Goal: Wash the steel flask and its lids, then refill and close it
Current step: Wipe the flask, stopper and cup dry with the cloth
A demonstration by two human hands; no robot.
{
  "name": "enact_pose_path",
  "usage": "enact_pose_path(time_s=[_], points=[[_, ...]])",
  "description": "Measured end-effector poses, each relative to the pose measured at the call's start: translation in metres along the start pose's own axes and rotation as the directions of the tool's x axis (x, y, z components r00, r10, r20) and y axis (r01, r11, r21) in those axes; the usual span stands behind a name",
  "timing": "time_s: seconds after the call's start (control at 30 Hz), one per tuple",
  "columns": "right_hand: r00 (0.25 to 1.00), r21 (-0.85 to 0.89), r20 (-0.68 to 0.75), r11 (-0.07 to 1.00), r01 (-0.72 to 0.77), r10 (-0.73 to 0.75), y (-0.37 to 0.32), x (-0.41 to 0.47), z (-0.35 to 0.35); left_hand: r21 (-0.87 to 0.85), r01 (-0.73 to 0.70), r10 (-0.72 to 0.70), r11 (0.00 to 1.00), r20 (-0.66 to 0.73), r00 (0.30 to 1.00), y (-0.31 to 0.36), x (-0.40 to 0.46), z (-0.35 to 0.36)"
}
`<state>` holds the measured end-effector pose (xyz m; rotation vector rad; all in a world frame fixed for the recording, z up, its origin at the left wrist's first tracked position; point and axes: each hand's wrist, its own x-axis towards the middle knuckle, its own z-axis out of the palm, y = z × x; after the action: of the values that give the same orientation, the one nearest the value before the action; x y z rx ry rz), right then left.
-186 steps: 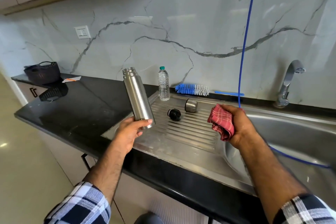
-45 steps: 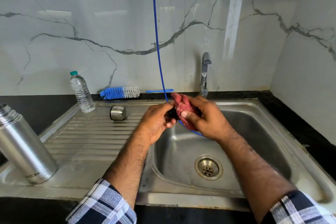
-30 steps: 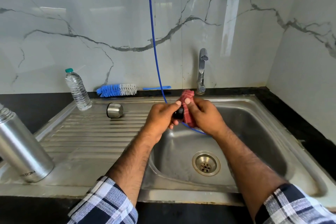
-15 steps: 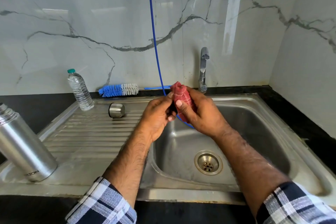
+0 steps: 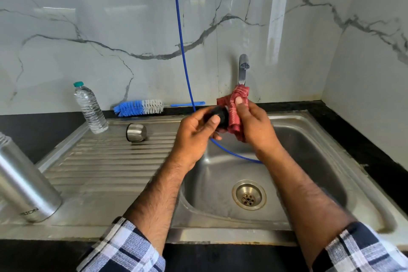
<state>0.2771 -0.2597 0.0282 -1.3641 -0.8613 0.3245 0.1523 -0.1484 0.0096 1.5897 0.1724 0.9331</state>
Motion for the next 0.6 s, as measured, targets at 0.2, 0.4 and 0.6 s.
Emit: enact_pose_path(time_s=[0.2, 0.4, 0.6], points=[[0.895, -0.235, 0.268, 0.877, 0.420, -0.357, 0.010, -0.004, -0.002, -0.436, 0.377, -0.437, 0.817, -0.043, 0.898, 0.013, 0.000, -0.008], [0.883, -0.306, 0.365, 0.858, 0.413, -0.295, 0.010, 0.001, -0.016, -0.274, 0.288, -0.303, 0.918, -0.014, 0.953, 0.005, 0.002, -0.020], [0.996, -0.069, 0.091, 0.997, 0.025, -0.018, 0.008, -0.003, -0.001, -0.107, 0.142, -0.134, 0.984, 0.079, 0.988, 0.002, -0.001, -0.020]])
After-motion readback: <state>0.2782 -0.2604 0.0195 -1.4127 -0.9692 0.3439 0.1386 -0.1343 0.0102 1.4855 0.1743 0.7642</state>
